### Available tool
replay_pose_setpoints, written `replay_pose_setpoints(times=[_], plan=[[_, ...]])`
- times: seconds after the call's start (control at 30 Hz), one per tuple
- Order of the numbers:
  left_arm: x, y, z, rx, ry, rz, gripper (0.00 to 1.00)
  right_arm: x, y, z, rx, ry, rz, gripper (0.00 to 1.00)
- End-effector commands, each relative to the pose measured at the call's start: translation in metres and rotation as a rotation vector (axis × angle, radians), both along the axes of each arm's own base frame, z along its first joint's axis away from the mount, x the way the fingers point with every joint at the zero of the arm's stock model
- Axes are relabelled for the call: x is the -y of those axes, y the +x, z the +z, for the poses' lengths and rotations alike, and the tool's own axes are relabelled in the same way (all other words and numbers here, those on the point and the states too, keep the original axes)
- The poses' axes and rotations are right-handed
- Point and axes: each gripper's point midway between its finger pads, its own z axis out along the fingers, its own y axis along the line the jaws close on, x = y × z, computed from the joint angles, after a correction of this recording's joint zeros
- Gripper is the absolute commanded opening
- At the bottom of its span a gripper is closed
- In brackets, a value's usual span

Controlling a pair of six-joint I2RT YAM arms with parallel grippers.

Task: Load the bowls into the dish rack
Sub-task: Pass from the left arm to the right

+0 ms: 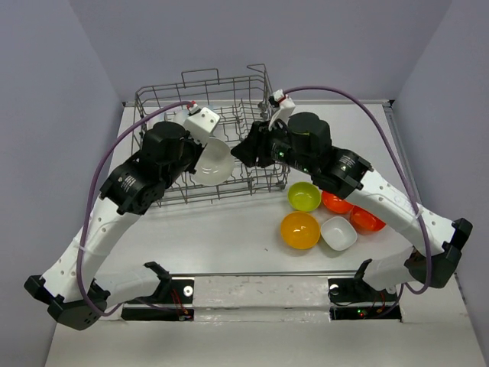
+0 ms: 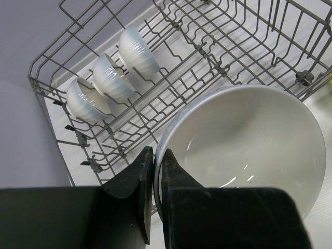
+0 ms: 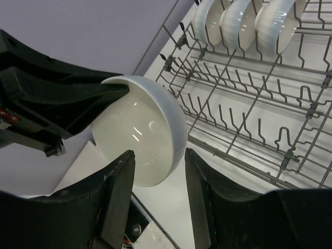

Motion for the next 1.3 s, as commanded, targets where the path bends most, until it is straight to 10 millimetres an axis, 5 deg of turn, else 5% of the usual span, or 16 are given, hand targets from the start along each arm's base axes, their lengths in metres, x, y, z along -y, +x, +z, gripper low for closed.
replay_pose_setpoints(times=[0.0, 0.37, 0.73, 0.9, 1.1, 1.27], plan=[[0.000, 0.009, 0.047, 0.126, -0.106, 0.029, 0.00, -0.004, -0.006, 0.005, 0.030, -0.048, -0.011, 0.49], [-0.005, 0.009, 0.053, 0.140, -0.120, 0.044, 0.00, -0.016, 0.005, -0.035, -0.010, -0.154, -0.063, 0.49], [-0.005, 0.008, 0.055, 0.143, -0.125, 0.041, 0.00, -0.044, 0.024, -0.040, 0.001, -0.144, -0.103, 0.48], [-0.004, 0.008, 0.054, 0.142, -0.125, 0.038, 0.00, -0.051, 0.030, -0.038, 0.002, -0.128, -0.110, 0.36], [-0.002, 0.008, 0.050, 0.133, -0.123, 0.033, 0.00, -0.051, 0.036, -0.036, 0.013, -0.119, -0.141, 0.01], [-0.003, 0.009, 0.050, 0.130, -0.125, 0.039, 0.00, -0.049, 0.039, -0.029, 0.040, -0.115, -0.173, 0.01]])
